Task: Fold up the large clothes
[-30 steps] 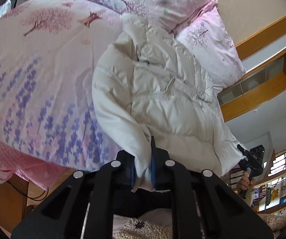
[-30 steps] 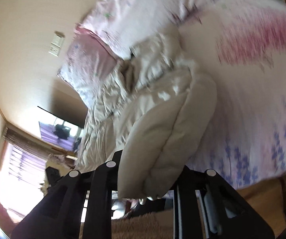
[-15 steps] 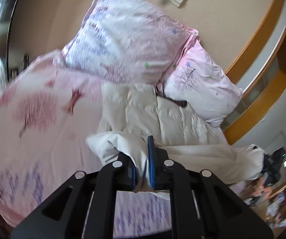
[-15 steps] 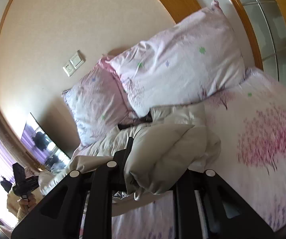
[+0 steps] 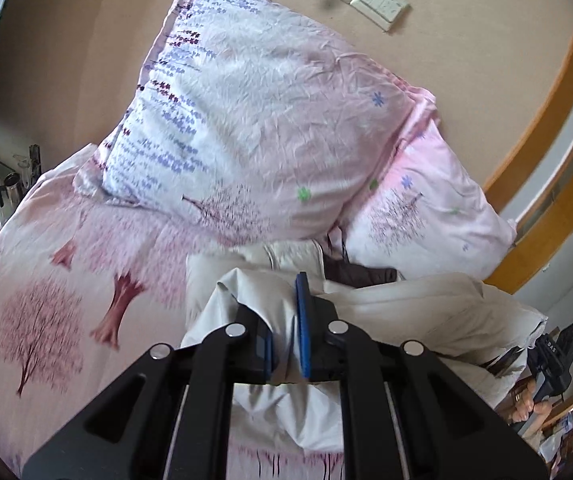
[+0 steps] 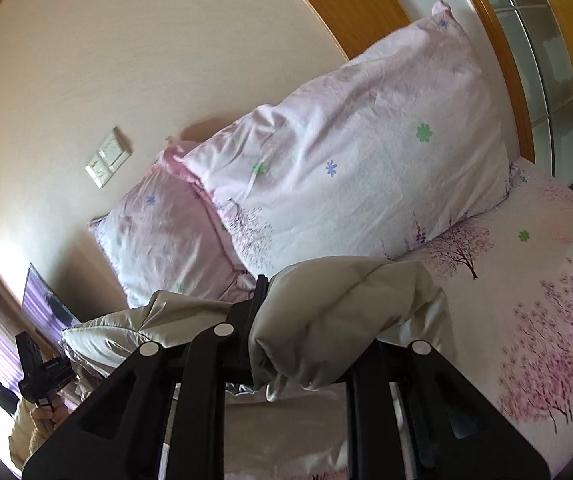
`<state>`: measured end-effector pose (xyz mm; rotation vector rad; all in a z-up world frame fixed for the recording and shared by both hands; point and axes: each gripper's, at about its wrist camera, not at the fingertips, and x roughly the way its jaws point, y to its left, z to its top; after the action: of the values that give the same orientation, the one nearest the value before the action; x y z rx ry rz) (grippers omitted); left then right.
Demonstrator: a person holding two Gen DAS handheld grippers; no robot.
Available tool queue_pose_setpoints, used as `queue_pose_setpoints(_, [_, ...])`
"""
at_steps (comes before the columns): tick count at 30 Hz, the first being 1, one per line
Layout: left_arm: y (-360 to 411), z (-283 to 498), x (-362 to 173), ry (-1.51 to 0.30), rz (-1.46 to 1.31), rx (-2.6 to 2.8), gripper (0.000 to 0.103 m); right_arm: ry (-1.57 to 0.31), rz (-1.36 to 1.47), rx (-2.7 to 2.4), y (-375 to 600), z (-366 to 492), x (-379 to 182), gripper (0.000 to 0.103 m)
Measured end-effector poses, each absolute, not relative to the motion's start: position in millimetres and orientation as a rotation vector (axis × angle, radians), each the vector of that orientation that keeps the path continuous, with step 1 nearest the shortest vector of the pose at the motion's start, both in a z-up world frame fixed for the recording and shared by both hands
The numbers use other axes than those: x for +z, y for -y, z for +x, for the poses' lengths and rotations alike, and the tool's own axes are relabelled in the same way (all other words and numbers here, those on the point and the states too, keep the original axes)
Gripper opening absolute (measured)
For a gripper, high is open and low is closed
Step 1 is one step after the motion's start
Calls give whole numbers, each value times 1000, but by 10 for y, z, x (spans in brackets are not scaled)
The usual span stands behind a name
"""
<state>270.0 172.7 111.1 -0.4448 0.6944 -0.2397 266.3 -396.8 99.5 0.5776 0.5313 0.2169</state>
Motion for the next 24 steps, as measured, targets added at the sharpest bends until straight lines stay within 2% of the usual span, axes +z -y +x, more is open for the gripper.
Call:
queue_pose_setpoints(7, [-1583, 3300, 967, -738, -428, -197, 11, -616, 622, 137, 4016, 3273, 774, 17])
queue_pose_setpoints(19, [-1402, 4092, 415, -916, -410, -96, 11, -954, 714, -72, 4007, 4194, 36, 18])
queue_pose_setpoints(21, [-1394, 4196, 344, -951, -424, -83, 11, -997, 737, -114, 4009, 4278, -44, 21])
queue_pose_setpoints(24, [-1377, 4326, 233, -1004, -442, -62, 12, -1057, 786, -155, 4023, 4388, -149, 31])
